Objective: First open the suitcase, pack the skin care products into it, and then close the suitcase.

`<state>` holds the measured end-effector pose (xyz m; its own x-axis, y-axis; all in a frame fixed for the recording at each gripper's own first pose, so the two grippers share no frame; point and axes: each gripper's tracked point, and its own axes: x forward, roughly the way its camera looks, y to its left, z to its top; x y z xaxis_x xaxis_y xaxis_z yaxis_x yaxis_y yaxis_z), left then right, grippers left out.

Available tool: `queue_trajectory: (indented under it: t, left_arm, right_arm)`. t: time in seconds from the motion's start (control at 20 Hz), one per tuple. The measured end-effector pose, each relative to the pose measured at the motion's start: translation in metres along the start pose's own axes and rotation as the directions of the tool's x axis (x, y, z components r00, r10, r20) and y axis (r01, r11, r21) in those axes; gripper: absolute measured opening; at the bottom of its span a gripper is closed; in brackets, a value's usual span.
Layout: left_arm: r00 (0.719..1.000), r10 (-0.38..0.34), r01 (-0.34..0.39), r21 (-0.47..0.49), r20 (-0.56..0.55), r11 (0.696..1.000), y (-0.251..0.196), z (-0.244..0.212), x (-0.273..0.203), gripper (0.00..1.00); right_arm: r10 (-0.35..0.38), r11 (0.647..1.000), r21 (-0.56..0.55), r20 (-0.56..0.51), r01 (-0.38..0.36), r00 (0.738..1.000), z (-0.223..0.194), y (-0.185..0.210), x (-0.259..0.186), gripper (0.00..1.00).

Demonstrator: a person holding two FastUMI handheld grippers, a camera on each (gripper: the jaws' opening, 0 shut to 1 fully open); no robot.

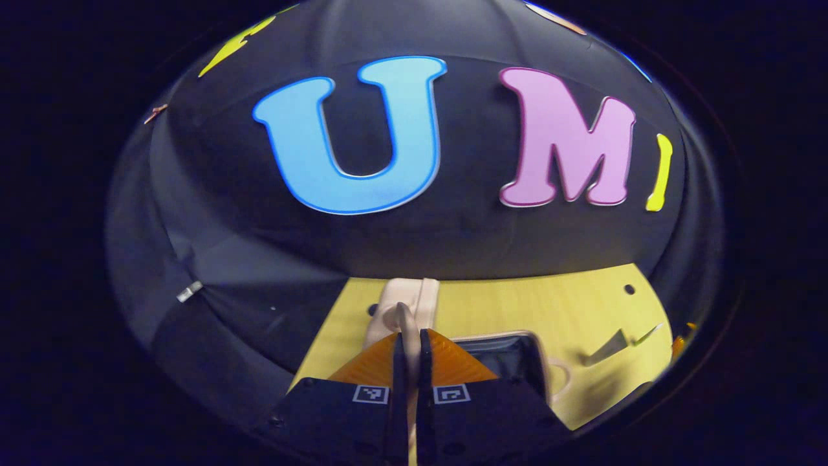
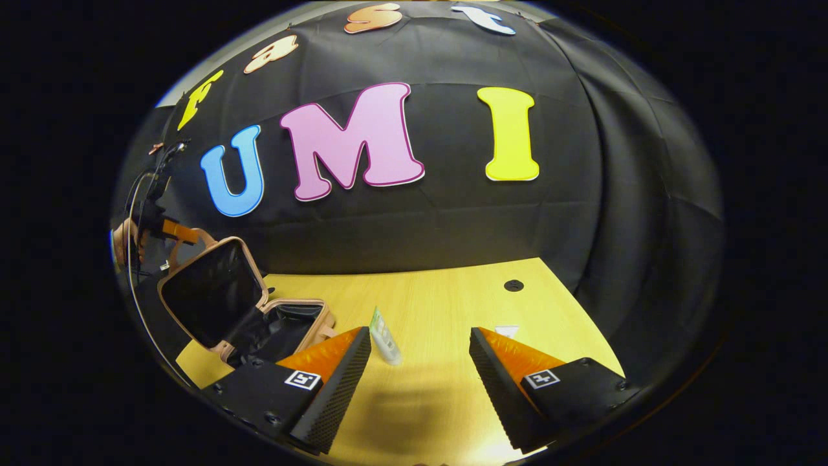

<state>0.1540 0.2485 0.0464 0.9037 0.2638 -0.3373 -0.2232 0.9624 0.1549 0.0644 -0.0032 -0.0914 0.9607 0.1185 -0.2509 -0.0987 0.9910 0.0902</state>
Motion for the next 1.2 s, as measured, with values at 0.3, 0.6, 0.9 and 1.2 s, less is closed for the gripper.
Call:
queue_trajectory:
  t: [0.3,0.6,0.9,1.2]
  left_arm:
    - [0.997,0.065,-0.068,-0.060,-0.049,0.996,0.140,-0.079,0.072,0.12]
    - [0.988,-0.018,-0.018,-0.235,-0.152,0.972,0.190,-0.170,0.156,0.09]
    - [0.962,0.138,-0.178,-0.160,-0.235,0.971,0.217,-0.218,0.191,0.31]
    - [0.964,0.238,-0.219,-0.153,0.120,0.964,0.186,-0.102,0.097,0.97]
  right_arm:
    - [-0.015,0.999,-0.053,-0.036,0.013,0.999,-0.022,0.039,-0.003,0.98]
    - [-0.058,0.997,-0.052,-0.026,0.056,0.998,-0.041,0.055,0.009,0.98]
    - [-0.121,0.989,-0.084,0.005,0.121,0.993,-0.046,0.034,0.024,0.98]
    - [-0.177,0.982,-0.062,0.029,0.179,0.984,-0.030,-0.015,0.021,0.98]
